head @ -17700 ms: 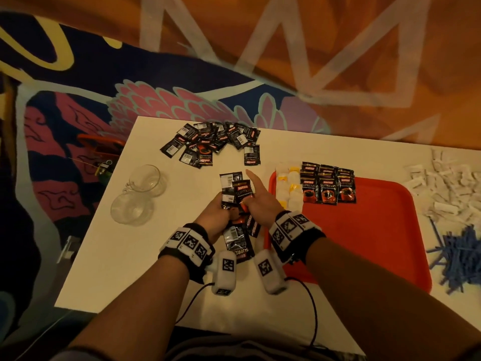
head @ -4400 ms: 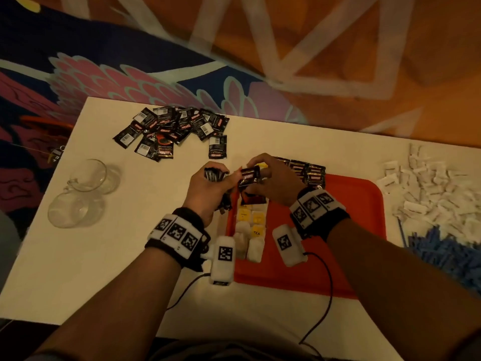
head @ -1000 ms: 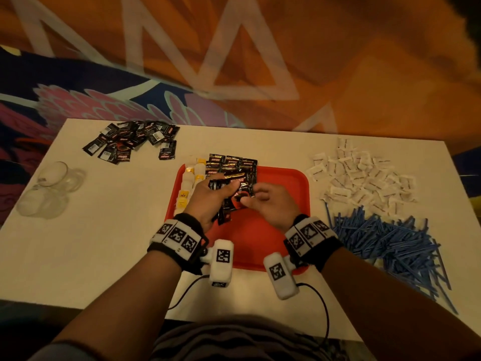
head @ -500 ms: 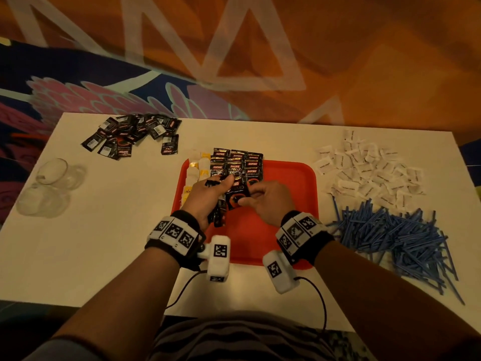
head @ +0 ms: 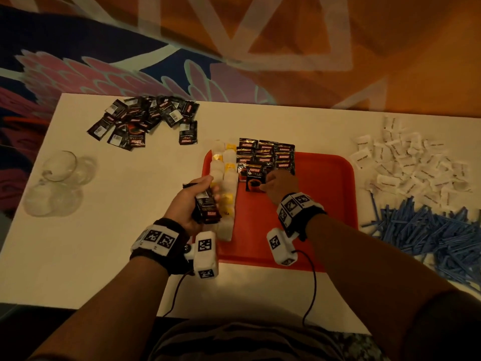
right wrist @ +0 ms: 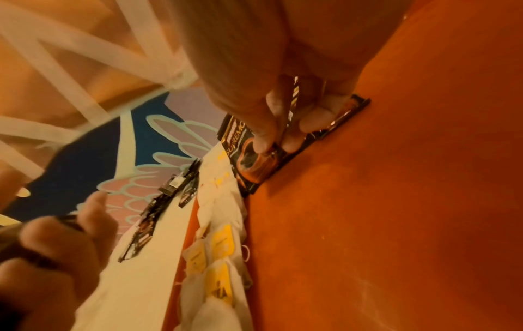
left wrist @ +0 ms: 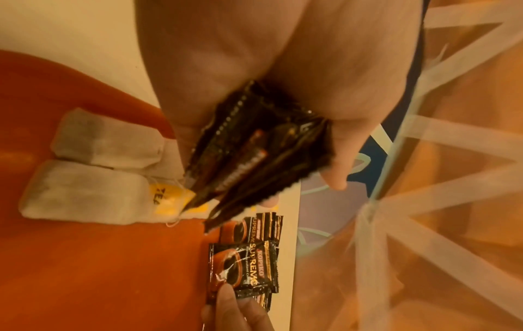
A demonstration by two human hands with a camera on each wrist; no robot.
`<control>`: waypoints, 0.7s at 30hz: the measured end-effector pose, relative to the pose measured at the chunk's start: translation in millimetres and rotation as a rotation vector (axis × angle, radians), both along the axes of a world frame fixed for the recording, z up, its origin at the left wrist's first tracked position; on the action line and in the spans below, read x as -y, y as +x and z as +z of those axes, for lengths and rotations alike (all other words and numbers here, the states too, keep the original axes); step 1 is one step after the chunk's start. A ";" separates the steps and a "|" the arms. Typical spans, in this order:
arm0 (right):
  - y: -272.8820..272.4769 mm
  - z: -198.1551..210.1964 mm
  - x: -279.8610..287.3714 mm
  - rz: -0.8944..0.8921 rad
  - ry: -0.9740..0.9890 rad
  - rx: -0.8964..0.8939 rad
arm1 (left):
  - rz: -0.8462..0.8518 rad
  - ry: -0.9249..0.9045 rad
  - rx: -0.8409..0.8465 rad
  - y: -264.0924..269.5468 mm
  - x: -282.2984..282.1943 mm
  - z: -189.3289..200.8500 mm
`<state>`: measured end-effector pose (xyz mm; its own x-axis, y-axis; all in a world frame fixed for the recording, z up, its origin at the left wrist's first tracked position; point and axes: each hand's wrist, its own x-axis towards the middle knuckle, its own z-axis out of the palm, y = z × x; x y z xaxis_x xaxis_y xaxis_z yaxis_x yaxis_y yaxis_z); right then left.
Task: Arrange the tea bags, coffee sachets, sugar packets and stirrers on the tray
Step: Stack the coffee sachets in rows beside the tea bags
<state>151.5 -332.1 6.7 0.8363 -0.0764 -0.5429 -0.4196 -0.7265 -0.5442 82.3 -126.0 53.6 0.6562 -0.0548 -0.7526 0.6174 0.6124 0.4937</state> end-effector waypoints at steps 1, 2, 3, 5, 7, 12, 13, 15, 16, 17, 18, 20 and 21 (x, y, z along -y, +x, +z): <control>3.3 -5.8 -4.3 -0.015 -0.011 -0.020 | -0.001 -0.015 0.004 0.2 -5.0 -2.4; 6.2 -11.2 -8.1 -0.017 -0.027 -0.035 | 0.002 -0.028 0.008 0.5 -9.3 -3.9; 8.5 -15.1 -11.7 -0.001 -0.050 -0.047 | 0.009 -0.036 0.008 1.2 -13.6 -5.5; 12.1 -19.7 -18.4 0.038 -0.104 -0.052 | 0.026 -0.028 -0.003 2.3 -22.2 -10.0; 14.1 -22.3 -23.7 0.009 -0.098 -0.036 | 0.037 -0.021 -0.021 3.3 -29.8 -14.9; 15.2 -23.5 -31.7 -0.097 -0.043 -0.002 | 0.049 -0.042 -0.042 6.8 -36.6 -20.5; 15.7 -23.9 -33.1 -0.105 -0.041 -0.001 | 0.049 -0.045 -0.039 7.0 -37.1 -21.0; 16.2 -24.7 -35.2 -0.118 -0.035 0.000 | 0.053 -0.051 -0.036 7.4 -38.1 -21.8; 16.2 -25.1 -35.4 -0.121 -0.031 0.001 | 0.055 -0.055 -0.037 7.6 -38.4 -22.3; 15.9 -25.2 -35.3 -0.122 -0.031 0.004 | 0.054 -0.057 -0.039 7.8 -38.9 -22.8; 15.3 -24.8 -35.0 -0.123 -0.030 0.007 | 0.051 -0.060 -0.041 7.8 -39.1 -22.8; 14.5 -24.2 -34.1 -0.119 -0.035 0.008 | 0.043 -0.073 -0.035 8.3 -38.1 -21.4; 14.1 -23.7 -33.6 -0.112 -0.038 0.008 | 0.039 -0.078 -0.033 8.4 -37.0 -19.9</control>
<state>165.5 -298.5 -17.1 0.8255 -0.1902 -0.5314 -0.4953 -0.6957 -0.5203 90.7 -89.0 33.7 0.6338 -0.0888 -0.7684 0.6075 0.6720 0.4234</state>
